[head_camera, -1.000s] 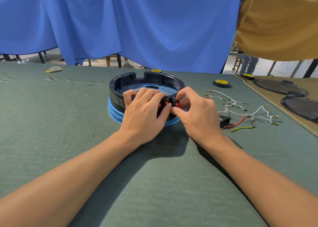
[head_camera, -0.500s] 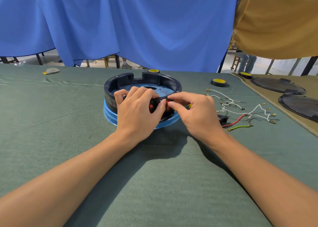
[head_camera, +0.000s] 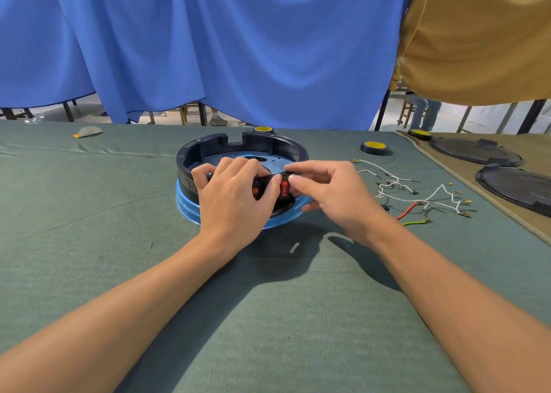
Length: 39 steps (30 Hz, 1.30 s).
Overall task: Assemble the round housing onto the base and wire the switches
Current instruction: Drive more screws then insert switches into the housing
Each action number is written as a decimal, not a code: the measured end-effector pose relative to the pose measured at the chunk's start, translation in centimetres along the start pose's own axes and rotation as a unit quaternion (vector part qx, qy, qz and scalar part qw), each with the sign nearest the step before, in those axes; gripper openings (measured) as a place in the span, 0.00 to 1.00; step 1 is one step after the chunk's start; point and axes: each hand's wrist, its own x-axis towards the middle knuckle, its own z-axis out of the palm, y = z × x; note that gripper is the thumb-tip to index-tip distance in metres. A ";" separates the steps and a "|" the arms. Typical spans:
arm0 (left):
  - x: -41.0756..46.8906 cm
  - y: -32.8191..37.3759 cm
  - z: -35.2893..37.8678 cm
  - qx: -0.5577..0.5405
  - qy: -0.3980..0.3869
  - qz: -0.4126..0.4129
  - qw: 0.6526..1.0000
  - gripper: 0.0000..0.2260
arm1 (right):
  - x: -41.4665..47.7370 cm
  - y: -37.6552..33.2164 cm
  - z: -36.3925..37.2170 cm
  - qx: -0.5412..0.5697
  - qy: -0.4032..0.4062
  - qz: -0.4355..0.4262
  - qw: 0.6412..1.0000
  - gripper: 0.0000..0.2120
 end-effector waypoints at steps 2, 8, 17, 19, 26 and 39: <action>-0.3 -0.2 -0.1 0.008 -0.015 0.017 1.000 0.11 | 0.1 0.1 -0.1 -0.013 -0.010 -0.012 1.000 0.10; -0.3 -0.2 -0.5 0.026 -0.048 0.032 0.998 0.15 | -0.2 0.4 0.6 -0.192 0.042 -0.123 0.973 0.12; -0.3 -0.7 -0.2 0.020 -0.048 0.041 0.998 0.15 | -0.6 0.5 0.5 -0.287 0.032 -0.192 0.938 0.18; -0.3 -0.7 -0.1 0.020 -0.042 0.039 0.998 0.14 | -0.7 0.5 0.7 -0.298 0.046 -0.195 0.933 0.18; -0.3 -0.6 -0.2 0.020 -0.041 0.038 0.998 0.12 | -0.4 0.8 0.8 -0.293 0.070 -0.205 0.931 0.13; -0.2 -0.4 -0.1 -0.018 0.005 0.015 1.000 0.13 | 0.2 0.4 1.2 -0.195 0.098 -0.127 0.967 0.04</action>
